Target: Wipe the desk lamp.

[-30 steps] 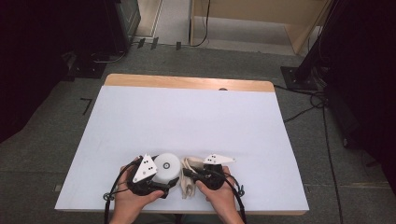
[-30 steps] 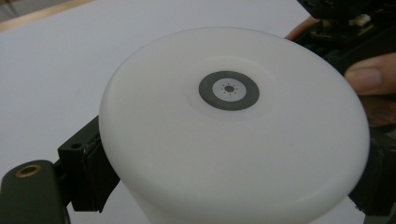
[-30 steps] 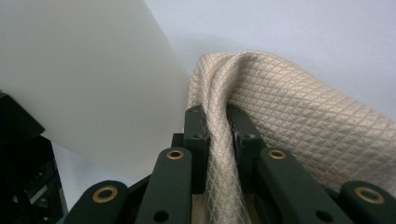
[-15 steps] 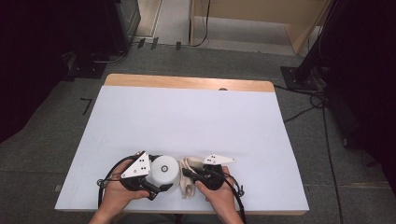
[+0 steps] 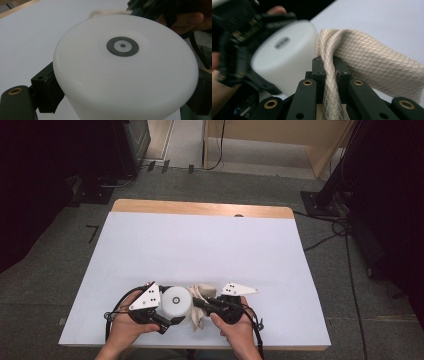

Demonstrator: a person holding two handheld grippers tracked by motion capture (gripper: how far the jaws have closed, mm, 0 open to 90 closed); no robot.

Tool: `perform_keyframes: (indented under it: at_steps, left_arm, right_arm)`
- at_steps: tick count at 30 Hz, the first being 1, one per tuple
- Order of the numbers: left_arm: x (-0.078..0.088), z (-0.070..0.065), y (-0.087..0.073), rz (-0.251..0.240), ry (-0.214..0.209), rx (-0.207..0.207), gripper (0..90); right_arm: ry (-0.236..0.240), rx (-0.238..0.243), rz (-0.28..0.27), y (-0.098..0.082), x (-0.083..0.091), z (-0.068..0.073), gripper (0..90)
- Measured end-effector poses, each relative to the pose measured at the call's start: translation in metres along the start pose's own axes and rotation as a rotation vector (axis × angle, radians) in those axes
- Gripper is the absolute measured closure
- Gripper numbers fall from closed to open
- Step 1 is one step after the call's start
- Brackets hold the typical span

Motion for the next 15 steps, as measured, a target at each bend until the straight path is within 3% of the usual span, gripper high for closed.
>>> perform_keyframes:
  at_steps: [6, 15]
  left_arm:
    - [0.0, 0.0, 0.0, -0.001, 0.0, 0.001, 8.8]
    - [0.0, 0.0, 0.0, -0.002, -0.001, 0.001, 8.8]
  right_arm:
    - [0.021, 0.046, -0.084, 0.015, 0.016, 0.016, 82.2]
    - [0.003, 0.016, -0.039, 0.003, 0.004, 0.006, 82.2]
Point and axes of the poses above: each handheld gripper's, and its own axes: x roughly backward along the jaws, y roughly out of its top, z roughly to its left, the point moved 4 cm from there along -x, roughly forward along the jaws, and after that the axes turned 7 degrees about z, right-handed, at the moved point
